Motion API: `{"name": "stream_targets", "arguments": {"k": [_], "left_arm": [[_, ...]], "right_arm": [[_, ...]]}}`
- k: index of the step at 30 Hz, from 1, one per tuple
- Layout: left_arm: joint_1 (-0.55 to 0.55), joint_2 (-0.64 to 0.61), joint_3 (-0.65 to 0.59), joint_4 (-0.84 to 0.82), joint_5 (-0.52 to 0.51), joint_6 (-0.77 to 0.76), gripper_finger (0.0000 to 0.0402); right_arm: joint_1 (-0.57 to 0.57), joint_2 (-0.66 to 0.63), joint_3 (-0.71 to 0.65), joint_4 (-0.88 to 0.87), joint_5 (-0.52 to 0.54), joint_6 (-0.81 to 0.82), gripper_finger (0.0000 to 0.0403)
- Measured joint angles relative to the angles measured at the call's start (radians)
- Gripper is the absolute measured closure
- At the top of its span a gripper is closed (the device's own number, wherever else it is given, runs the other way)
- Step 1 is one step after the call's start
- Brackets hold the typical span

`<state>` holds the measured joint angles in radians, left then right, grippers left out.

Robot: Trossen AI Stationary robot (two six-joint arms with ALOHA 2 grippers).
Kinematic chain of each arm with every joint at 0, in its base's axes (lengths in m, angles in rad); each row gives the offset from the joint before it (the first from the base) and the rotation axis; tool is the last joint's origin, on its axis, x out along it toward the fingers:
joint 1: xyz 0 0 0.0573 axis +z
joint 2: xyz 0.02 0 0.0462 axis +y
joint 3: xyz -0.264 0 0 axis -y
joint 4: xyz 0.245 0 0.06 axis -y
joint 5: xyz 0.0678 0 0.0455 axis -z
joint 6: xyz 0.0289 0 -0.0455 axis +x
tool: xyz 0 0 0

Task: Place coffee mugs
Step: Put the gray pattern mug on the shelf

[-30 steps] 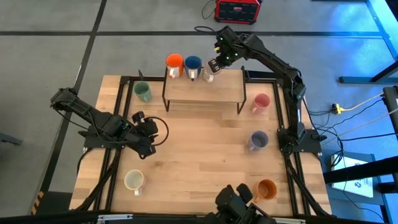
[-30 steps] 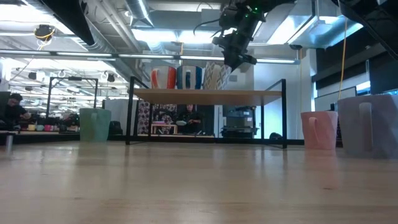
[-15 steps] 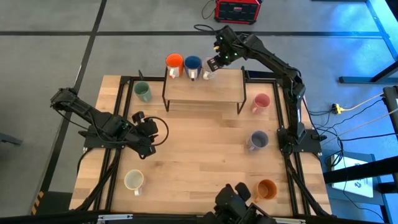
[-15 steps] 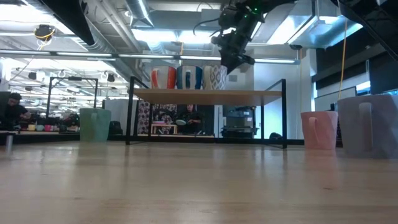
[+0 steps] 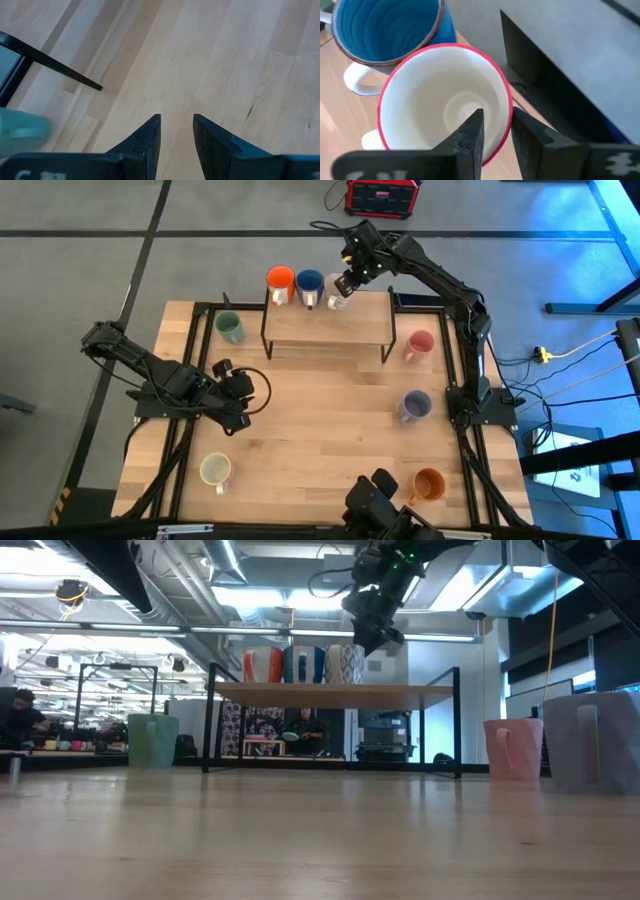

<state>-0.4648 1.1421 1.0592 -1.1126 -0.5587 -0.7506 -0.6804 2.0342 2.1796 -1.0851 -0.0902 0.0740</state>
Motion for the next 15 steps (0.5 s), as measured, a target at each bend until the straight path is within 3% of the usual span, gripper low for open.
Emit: {"name": "stream_targets", "arguments": {"k": [15], "left_arm": [[0.000, 0.000, 0.000, 0.000, 0.000, -0.001, 0.0292]], "right_arm": [[0.000, 0.000, 0.000, 0.096, 0.009, -0.094, 0.0322]]}}
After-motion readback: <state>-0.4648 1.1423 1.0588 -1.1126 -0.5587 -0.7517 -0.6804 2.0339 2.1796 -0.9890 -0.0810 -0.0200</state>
